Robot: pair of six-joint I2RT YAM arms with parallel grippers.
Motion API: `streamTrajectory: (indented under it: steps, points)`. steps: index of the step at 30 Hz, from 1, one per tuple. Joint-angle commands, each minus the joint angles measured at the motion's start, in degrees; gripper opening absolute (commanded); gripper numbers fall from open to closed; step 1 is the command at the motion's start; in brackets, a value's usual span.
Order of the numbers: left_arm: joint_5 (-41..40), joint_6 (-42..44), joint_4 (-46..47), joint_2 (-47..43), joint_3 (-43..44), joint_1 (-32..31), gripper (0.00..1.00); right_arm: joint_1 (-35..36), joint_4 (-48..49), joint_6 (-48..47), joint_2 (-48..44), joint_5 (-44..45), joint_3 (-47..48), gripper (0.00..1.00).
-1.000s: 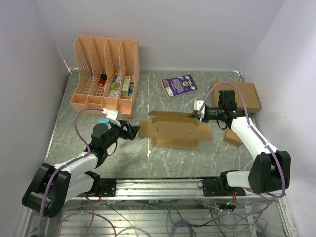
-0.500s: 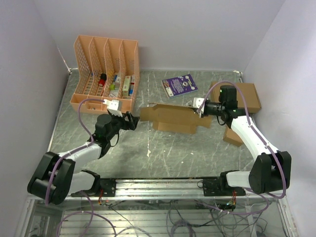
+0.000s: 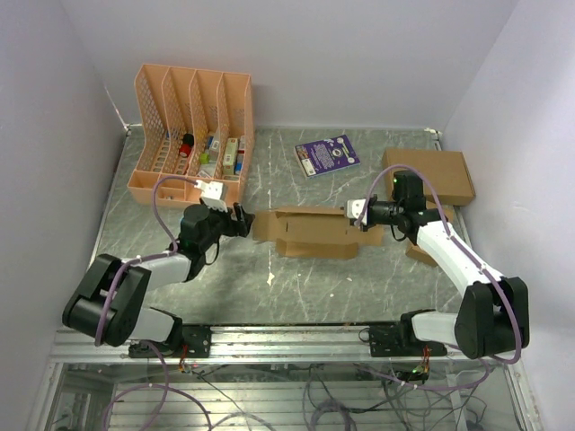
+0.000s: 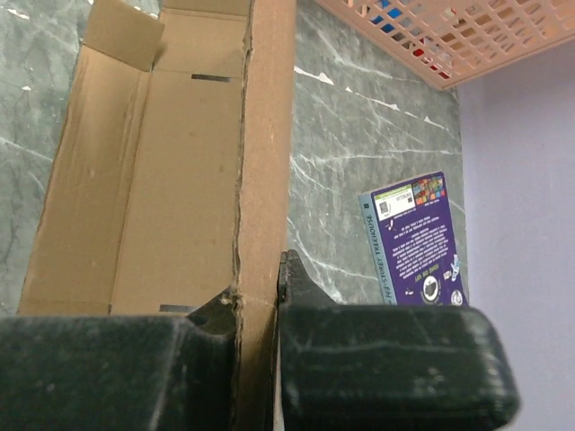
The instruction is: Fold the paper box
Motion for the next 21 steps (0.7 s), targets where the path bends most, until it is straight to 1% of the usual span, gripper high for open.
streamTrajectory:
  steps: [1,3,6,10,13,16,21]
  points:
    - [2.05,0.55,1.61,2.84,3.33,0.36,0.85,0.3,-0.71,-0.24,-1.12,-2.0,0.04,0.0]
    - [2.64,0.56,0.39,3.91,5.09,0.36,0.85,0.31,-0.52,0.07,-1.29,-2.33,-0.13,0.0]
    - [4.35,-0.44,-4.08,5.04,7.71,0.29,0.83,0.3,0.89,0.99,-1.32,-1.45,-0.61,0.0]
    - [5.27,-2.72,-9.08,3.93,7.76,0.27,0.82,0.24,1.71,1.59,-1.37,-1.09,-0.88,0.0]
    - [6.45,-4.94,-12.66,3.92,8.01,0.23,0.78,0.31,1.43,1.59,-1.18,-2.04,-0.67,0.0]
    - [7.25,-6.67,-12.29,5.93,7.78,-0.67,0.76,0.32,1.56,1.95,-1.11,-2.41,-0.58,0.0]
    - [9.05,-5.29,-13.39,10.13,10.27,-1.48,0.75,0.25,1.27,2.69,-1.34,-3.34,-0.52,0.0]
